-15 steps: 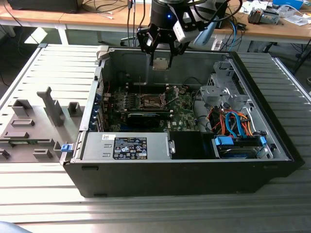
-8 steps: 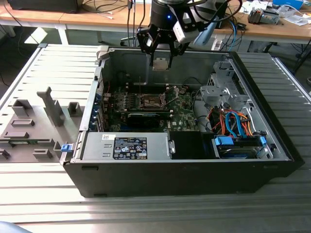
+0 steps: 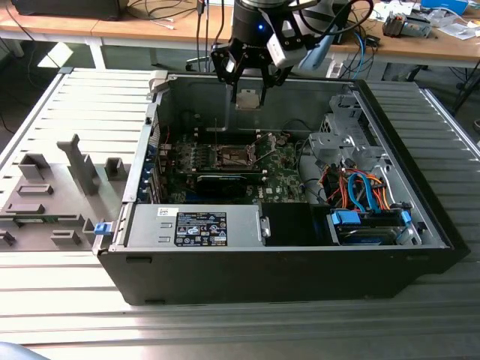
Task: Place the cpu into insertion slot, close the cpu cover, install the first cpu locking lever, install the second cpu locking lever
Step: 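Place the cpu into insertion slot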
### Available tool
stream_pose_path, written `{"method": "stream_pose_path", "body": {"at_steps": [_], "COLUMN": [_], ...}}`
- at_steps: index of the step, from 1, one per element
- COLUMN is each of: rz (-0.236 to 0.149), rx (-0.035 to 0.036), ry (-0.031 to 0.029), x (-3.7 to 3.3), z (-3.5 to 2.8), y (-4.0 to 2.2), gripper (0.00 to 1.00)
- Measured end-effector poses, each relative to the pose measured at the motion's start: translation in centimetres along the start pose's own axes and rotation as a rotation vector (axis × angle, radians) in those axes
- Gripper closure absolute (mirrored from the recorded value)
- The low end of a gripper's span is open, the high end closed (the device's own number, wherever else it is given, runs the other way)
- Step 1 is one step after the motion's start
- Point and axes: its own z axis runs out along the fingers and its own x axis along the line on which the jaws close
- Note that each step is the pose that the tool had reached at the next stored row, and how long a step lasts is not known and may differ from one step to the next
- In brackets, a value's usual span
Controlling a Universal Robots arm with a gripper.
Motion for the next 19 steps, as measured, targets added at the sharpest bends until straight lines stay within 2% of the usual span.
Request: {"method": "stream_pose_path", "body": {"at_steps": [19], "rz": [0.0], "rx": [0.0001], "ry": [0.0001], "x": [-0.01], "z": [0.38], "y": [-0.02], "gripper": [0.46]}}
